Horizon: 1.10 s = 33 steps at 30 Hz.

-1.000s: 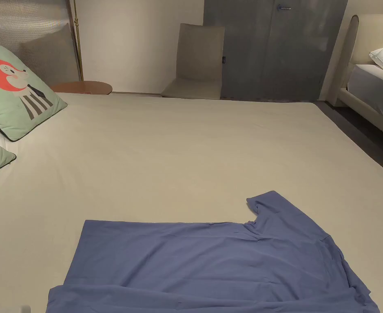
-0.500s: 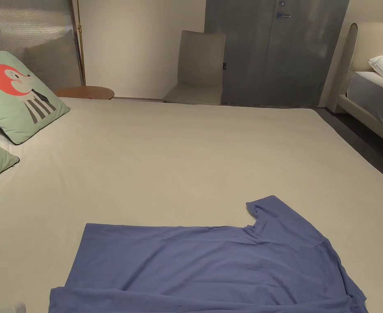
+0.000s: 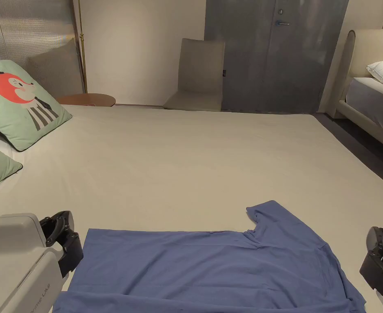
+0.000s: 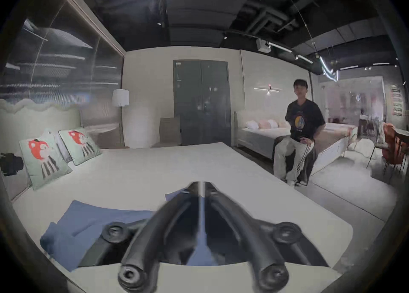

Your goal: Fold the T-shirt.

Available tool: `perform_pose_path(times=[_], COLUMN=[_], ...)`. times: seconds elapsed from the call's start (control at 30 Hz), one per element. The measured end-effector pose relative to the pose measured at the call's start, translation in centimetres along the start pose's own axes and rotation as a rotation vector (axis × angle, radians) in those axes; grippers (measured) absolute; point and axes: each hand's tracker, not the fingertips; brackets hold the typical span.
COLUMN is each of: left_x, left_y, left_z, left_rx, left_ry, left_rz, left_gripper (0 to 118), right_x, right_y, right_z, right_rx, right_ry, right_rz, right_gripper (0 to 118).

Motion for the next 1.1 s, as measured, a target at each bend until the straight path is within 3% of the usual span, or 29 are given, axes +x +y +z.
perform_pose_path(times=[0.3, 0.57, 0.6, 0.63, 0.67, 0.7, 0.73, 0.77, 0.93, 1.0, 1.07, 1.1], left_x=[-1.8, -4.9, -5.3, -5.6, -6.0, -6.1, -6.3, -6.5, -7.3, -7.7, -7.1, -6.5], left_y=[0.9, 0.3, -0.2, -0.9, -1.8, -2.5, -3.3, -4.1, -7.0, -7.7, -7.8, -7.8], left_z=[-4.6, -19.2, -21.2, -22.8, -24.6, -25.8, -27.0, -28.2, -32.1, -33.1, -32.8, -32.4], left_rx=[-0.124, -0.456, -0.530, -0.580, -0.618, -0.659, -0.687, -0.713, -0.783, -0.790, -0.791, -0.792], left_ry=[-0.048, -0.042, -0.042, -0.038, -0.032, -0.023, -0.010, 0.000, 0.071, 0.080, 0.086, 0.084], left_rz=[-0.011, -0.025, -0.035, -0.031, -0.014, 0.000, 0.009, 0.010, 0.047, 0.055, 0.045, 0.024], left_gripper=[0, 3, 13, 33, 66, 88, 104, 109, 106, 87, 57, 52], right_x=[-0.5, -0.7, -0.8, -0.8, -0.9, -1.0, -1.0, -1.1, -1.3, -1.2, -1.2, -1.1], right_y=[-0.2, -1.0, -1.2, -1.4, -1.7, -1.9, -2.2, -2.4, -3.7, -4.2, -4.6, -4.8], right_z=[-1.9, -5.9, -6.5, -7.1, -7.7, -8.2, -8.6, -9.1, -10.8, -11.4, -12.0, -12.3], right_rx=[-0.021, -0.090, -0.102, -0.113, -0.127, -0.139, -0.149, -0.163, -0.209, -0.231, -0.248, -0.258], right_ry=[-0.002, -0.018, -0.018, -0.021, -0.023, -0.022, -0.024, -0.024, -0.024, -0.025, -0.028, -0.030], right_rz=[0.014, 0.027, 0.029, 0.032, 0.038, 0.044, 0.048, 0.053, 0.080, 0.087, 0.089, 0.088], right_gripper=[1, 1, 1, 1, 1, 1, 1, 1, 1, 1, 1, 1])
